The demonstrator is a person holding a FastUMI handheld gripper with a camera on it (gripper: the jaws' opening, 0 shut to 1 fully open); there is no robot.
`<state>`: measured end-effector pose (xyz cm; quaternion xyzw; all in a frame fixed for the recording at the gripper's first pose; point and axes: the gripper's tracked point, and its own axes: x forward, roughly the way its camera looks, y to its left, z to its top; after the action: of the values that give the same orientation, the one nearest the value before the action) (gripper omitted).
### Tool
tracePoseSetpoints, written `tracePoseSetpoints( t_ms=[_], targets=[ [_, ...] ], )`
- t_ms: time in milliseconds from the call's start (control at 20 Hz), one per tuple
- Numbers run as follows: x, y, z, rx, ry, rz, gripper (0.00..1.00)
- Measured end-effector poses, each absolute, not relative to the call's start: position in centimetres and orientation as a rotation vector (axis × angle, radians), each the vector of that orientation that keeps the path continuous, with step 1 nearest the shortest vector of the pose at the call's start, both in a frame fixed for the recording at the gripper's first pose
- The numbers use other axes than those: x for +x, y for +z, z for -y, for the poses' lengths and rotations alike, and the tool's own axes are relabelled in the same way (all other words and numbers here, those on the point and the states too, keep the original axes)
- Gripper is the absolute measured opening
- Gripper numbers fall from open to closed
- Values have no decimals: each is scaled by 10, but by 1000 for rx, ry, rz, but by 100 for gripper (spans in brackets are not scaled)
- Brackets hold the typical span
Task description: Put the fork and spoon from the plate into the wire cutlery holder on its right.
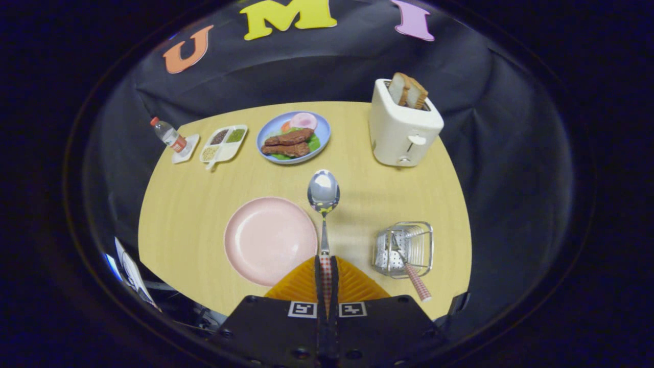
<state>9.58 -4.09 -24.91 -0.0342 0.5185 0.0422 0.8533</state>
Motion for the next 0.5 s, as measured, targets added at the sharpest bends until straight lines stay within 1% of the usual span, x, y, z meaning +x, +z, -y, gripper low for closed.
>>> tracePoseSetpoints(
  t_ms=[300, 500],
  targets=[
    [87, -238, 79, -83, 81, -1193, 1],
    [78, -233, 110, -91, 48, -1264, 1]
  ],
)
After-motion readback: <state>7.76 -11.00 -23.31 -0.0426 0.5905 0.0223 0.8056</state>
